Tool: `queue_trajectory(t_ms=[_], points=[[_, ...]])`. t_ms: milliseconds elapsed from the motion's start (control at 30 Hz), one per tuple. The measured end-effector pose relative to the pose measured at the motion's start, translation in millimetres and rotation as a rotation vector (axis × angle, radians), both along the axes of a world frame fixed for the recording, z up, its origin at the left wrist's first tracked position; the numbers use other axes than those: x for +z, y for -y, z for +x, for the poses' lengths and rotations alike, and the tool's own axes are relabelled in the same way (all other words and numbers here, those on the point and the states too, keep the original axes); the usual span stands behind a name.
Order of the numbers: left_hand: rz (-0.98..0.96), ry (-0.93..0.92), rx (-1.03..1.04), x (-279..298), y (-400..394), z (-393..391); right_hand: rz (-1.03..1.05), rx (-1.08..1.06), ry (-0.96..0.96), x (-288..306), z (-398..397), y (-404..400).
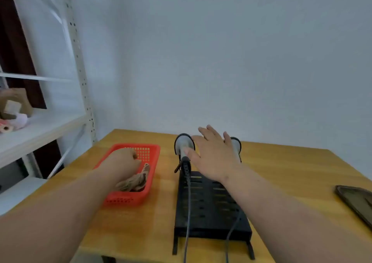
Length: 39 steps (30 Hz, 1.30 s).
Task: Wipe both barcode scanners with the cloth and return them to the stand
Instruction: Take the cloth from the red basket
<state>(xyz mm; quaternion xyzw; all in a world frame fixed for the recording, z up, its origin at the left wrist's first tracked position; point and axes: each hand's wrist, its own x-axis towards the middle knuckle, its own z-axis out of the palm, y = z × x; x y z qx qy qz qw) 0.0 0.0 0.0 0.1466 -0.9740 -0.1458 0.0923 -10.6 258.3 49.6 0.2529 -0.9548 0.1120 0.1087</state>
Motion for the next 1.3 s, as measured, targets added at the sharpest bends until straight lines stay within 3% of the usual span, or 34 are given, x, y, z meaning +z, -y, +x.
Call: queue_trajectory(t_ms=[233, 567, 733, 900, 1100, 1300], points=[[-0.103, 0.252, 0.029, -18, 16, 7, -0.010, 0.094, -0.141, -2, -5, 33], [-0.152, 0.437, 0.029, -41, 28, -9, 0.051, 0.175, -0.120, -12, -10, 76], [-0.164, 0.452, 0.076, -51, 36, -15, 0.045, 0.186, -0.113, -19, -16, 87], [-0.068, 0.356, 0.096, -48, 37, -18, 0.046, 0.183, -0.094, -23, -16, 86], [-0.160, 0.538, 0.063, -45, 23, -20, 0.041, 0.208, -0.088, -24, -11, 82], [0.063, 0.202, 0.075, -26, 30, -17, 0.024, 0.201, -0.075, -24, -13, 72]])
